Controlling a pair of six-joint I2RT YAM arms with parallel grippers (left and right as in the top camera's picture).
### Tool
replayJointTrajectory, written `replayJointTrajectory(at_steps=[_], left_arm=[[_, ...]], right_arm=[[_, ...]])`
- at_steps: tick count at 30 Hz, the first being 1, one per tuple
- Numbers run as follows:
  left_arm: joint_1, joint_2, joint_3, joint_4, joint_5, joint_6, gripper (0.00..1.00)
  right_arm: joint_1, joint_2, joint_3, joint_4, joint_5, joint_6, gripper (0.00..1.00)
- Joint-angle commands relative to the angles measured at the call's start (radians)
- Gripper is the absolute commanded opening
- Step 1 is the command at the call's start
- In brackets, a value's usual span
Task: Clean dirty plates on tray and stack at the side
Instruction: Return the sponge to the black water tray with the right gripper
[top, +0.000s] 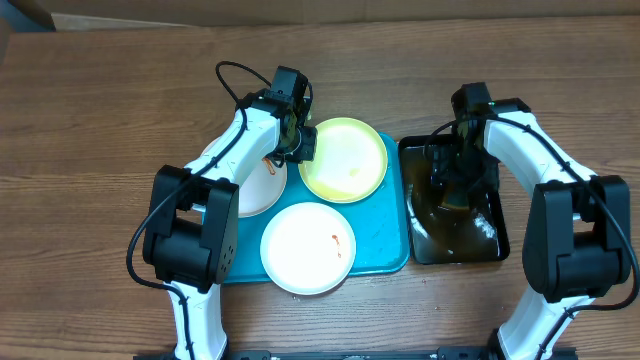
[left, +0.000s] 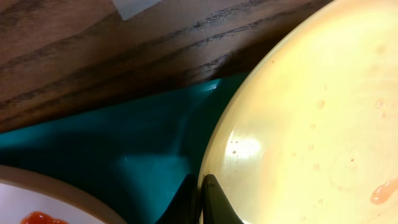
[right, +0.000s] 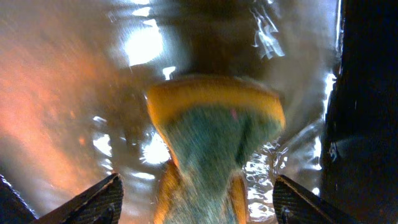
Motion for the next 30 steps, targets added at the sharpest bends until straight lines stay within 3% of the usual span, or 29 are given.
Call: replayJointTrajectory(at_steps=[1, 13, 14, 15, 16, 19, 20, 21, 22, 23, 30], left_arm=[[-0.002, 0.013, 0.010, 0.002, -0.014, 0.007, 0.04], [-0.002, 0.013, 0.010, 0.003, -0.014, 0.007, 0.04], [-0.002, 0.013, 0.010, 0.003, -0.014, 0.007, 0.04], [-0.002, 0.013, 0.010, 0.003, -0.014, 0.007, 0.04], [-0.002, 0.013, 0.010, 0.003, -0.014, 0.007, 0.04], [-0.002, 0.013, 0.010, 0.003, -0.014, 0.007, 0.04], [-0.002, 0.013, 0.010, 0.003, -0.014, 0.007, 0.04], [-0.002, 0.013, 0.010, 0.003, -0.014, 0.007, 0.04], [-0.002, 0.013, 0.010, 0.003, -0.014, 0.007, 0.05], [-0.002, 0.013, 0.010, 0.003, -0.014, 0.007, 0.05], [-0.002, 0.013, 0.010, 0.003, -0.014, 0.007, 0.05]], right_arm=[[0.003, -0.007, -0.003, -0.037, 0.010, 0.048, 0.79], [0.003, -0.006, -0.073, -0.036, -0.019, 0.055, 0.72], [0.003, -0.007, -0.077, -0.036, -0.019, 0.055, 0.59], [0.003, -0.006, -0.079, -0.039, -0.019, 0.055, 0.07], [0.003, -0.007, -0.079, -0.041, -0.020, 0.055, 0.04], [0.003, -0.007, -0.074, -0.039, -0.019, 0.053, 0.04], [0.002, -0.007, -0.069, -0.033, -0.019, 0.051, 0.09], [0.000, -0.007, -0.061, -0.031, -0.016, 0.051, 0.41], [-0.004, -0.007, -0.049, -0.031, -0.016, 0.051, 0.63], [-0.006, -0.007, -0.039, -0.031, -0.016, 0.051, 0.68], [-0.013, -0.006, -0.021, 0.024, -0.015, 0.051, 0.70]])
